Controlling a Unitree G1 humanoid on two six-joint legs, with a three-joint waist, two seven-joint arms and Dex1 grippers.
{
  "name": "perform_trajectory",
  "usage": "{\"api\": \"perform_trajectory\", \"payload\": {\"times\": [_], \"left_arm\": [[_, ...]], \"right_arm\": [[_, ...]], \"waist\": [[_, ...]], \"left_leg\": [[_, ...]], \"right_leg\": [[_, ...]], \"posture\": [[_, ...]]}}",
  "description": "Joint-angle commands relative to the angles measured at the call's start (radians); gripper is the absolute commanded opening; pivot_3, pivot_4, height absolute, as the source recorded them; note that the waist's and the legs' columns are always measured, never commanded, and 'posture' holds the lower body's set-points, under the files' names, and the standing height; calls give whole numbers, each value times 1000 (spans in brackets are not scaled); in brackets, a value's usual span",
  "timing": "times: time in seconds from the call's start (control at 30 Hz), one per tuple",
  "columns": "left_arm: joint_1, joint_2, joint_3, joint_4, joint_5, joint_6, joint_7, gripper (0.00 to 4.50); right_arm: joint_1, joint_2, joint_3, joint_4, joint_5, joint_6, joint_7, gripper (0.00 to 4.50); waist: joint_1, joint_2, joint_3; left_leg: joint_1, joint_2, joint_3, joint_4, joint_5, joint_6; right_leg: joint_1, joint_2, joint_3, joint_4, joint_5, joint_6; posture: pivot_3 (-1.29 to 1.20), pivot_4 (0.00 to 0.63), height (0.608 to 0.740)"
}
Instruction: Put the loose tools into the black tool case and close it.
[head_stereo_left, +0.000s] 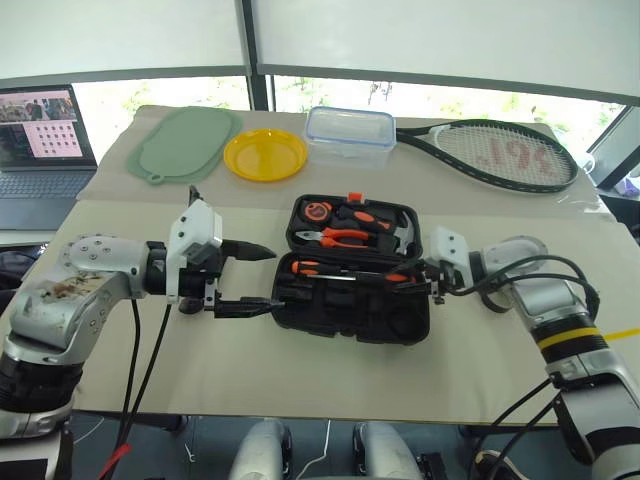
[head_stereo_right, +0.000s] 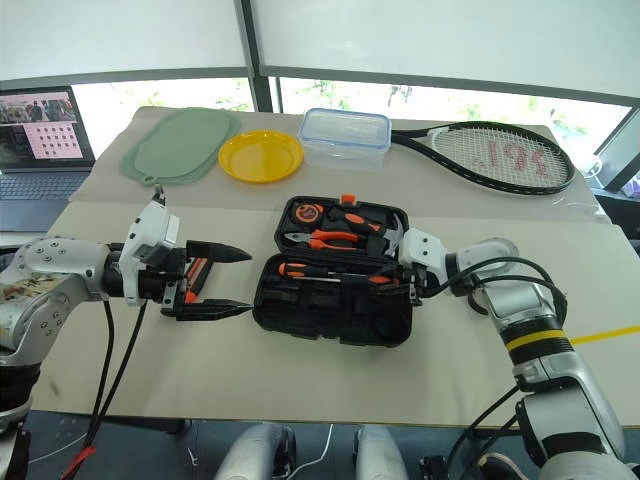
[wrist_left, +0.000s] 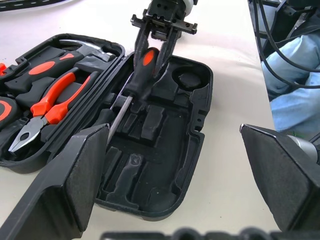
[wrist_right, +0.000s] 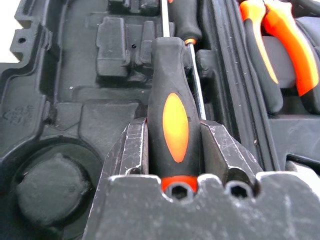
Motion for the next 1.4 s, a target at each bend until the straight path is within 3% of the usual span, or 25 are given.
{"api": "perform_trajectory", "payload": {"times": [0.03,0.3,0.37,0.6,0.8,0.93,1.23,1.4], "left_arm": [[-30,5,11,-9,-4,-14,-2,4500],[-50,-3,-6,5,7,-23,-2,4500],[-51,-3,-9,4,8,-23,-1,4500],[-46,1,-5,1,9,-23,2,4500],[-41,-2,-3,-1,10,-27,7,4500],[-49,-10,-15,14,24,-42,8,4500],[-52,-22,-19,17,35,-47,4,4500],[-50,-26,-18,15,37,-47,7,4500]], "right_arm": [[16,-25,-32,-74,11,28,20,1058],[1,4,-36,-92,13,111,-6,1058],[1,9,-33,-84,1,106,-15,2060],[34,-18,-53,-61,-11,76,-5,4261],[16,11,-110,-130,81,175,-11,4261],[0,59,-105,-150,78,213,-56,3233],[-6,122,-62,-133,22,209,-111,214],[-5,139,-25,-131,-24,219,-129,55]], "waist": [[0,0,0],[-2,0,0],[-3,0,0],[1,0,0],[0,0,0],[-4,0,0],[-4,0,0],[-6,0,0]], "left_leg": [[0,0,0,0,0,0],[0,0,0,0,0,0],[0,0,0,0,0,0],[0,0,0,0,0,0],[0,0,0,0,0,0],[0,0,0,0,0,0],[0,0,0,0,0,0],[0,0,0,0,0,0]], "right_leg": [[0,0,0,0,0,0],[0,0,0,0,0,0],[0,0,0,0,0,0],[0,0,0,0,0,0],[0,0,0,0,0,0],[0,1,0,0,0,0],[0,0,0,0,0,0],[0,0,0,0,0,0]], "posture": [[0,150,738],[0,150,738],[0,150,738],[0,150,738],[0,150,738],[0,150,738],[0,150,738],[0,150,738]]}}
